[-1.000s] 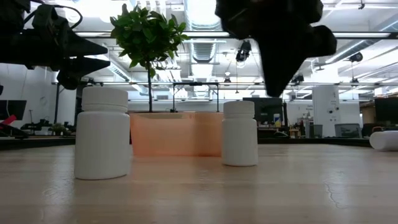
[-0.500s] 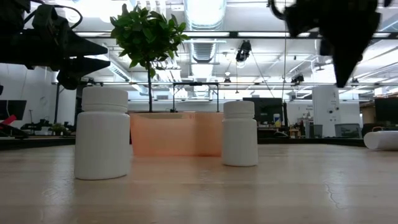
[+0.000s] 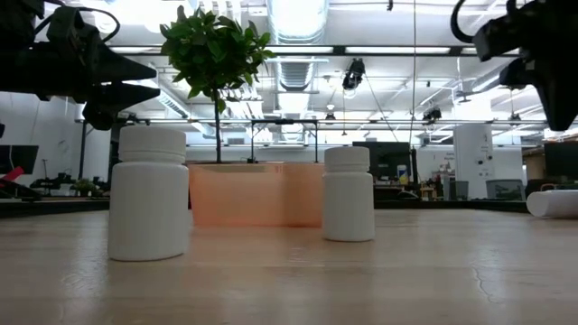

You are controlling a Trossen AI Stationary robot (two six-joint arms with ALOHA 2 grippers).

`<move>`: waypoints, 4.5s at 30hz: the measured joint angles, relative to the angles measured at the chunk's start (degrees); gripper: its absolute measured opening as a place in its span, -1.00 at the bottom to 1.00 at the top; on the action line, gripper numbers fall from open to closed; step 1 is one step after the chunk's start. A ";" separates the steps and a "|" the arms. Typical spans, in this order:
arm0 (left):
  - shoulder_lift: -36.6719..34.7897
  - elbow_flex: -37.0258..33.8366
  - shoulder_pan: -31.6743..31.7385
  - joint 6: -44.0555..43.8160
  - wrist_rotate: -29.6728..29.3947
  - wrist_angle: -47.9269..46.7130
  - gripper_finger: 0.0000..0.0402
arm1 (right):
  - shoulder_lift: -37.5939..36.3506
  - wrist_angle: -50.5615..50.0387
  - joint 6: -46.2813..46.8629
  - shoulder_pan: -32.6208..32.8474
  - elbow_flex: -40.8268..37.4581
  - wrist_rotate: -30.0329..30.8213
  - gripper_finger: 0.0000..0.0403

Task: Pick and place pill bottles into a basket
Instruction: Put the white pill bottle into the orange container

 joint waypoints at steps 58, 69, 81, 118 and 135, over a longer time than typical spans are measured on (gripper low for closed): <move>0.00 0.00 0.01 0.00 0.00 0.00 -0.14 | -11.44 -6.29 -27.97 -24.07 -8.92 -9.09 -0.02; 0.00 0.00 0.01 0.01 0.00 0.00 -0.14 | -0.42 -6.67 -31.76 -27.46 -8.75 -9.73 -0.01; 0.00 0.00 0.00 0.00 0.00 0.00 -0.14 | 12.55 -9.21 -34.18 -27.82 -0.82 -9.67 0.06; 0.00 0.00 0.00 0.02 0.00 0.00 -0.14 | 37.60 -13.87 -49.28 -31.70 4.64 -1.50 0.62; 0.00 0.00 0.00 0.00 0.00 0.02 -0.14 | 37.60 -10.57 -50.80 -32.53 1.08 -1.51 0.62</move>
